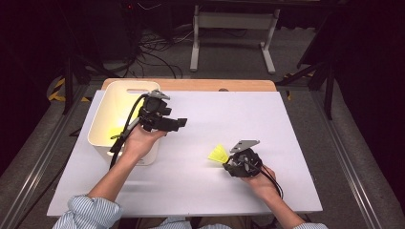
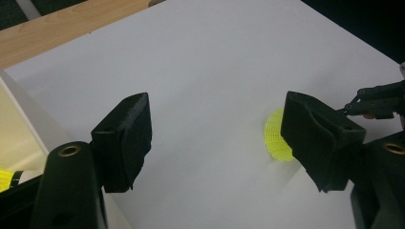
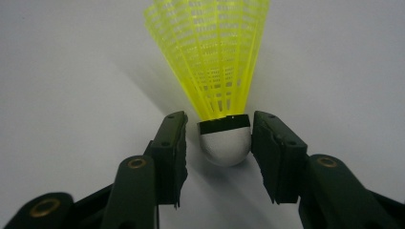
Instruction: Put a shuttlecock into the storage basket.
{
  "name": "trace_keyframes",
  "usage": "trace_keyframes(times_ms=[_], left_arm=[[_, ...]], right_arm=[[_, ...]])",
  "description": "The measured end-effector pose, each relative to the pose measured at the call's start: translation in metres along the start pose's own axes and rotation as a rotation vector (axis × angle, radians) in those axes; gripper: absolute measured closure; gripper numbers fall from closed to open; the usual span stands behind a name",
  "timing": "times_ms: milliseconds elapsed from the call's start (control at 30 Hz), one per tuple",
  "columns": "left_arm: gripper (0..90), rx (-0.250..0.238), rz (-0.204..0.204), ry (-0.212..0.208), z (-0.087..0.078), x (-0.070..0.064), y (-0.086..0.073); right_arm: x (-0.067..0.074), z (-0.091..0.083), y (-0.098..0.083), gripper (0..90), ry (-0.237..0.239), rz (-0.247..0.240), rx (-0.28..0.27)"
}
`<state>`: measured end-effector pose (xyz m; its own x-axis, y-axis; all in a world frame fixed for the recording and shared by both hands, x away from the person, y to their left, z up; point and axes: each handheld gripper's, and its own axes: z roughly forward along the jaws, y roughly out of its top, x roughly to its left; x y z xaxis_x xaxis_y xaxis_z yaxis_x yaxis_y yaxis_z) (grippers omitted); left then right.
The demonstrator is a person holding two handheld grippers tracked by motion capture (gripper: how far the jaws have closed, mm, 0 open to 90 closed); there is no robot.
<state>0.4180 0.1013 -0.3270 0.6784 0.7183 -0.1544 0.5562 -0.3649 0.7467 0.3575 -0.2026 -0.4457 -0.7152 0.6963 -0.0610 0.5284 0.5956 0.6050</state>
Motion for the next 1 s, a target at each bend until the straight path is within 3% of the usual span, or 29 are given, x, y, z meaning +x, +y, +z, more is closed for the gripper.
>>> trace_keyframes(times_ms=[167,1000], left_arm=[[26.9,-0.002,0.0,0.0,-0.0008,0.0002,-0.0002],[26.4,-0.001,0.003,-0.018,0.0031,-0.0038,-0.0032]], right_arm=[[-0.0002,0.0,0.0011,63.0,-0.006,-0.003,0.012],[-0.0027,-0.0058,0.0087,64.9,0.003,-0.012,0.013]])
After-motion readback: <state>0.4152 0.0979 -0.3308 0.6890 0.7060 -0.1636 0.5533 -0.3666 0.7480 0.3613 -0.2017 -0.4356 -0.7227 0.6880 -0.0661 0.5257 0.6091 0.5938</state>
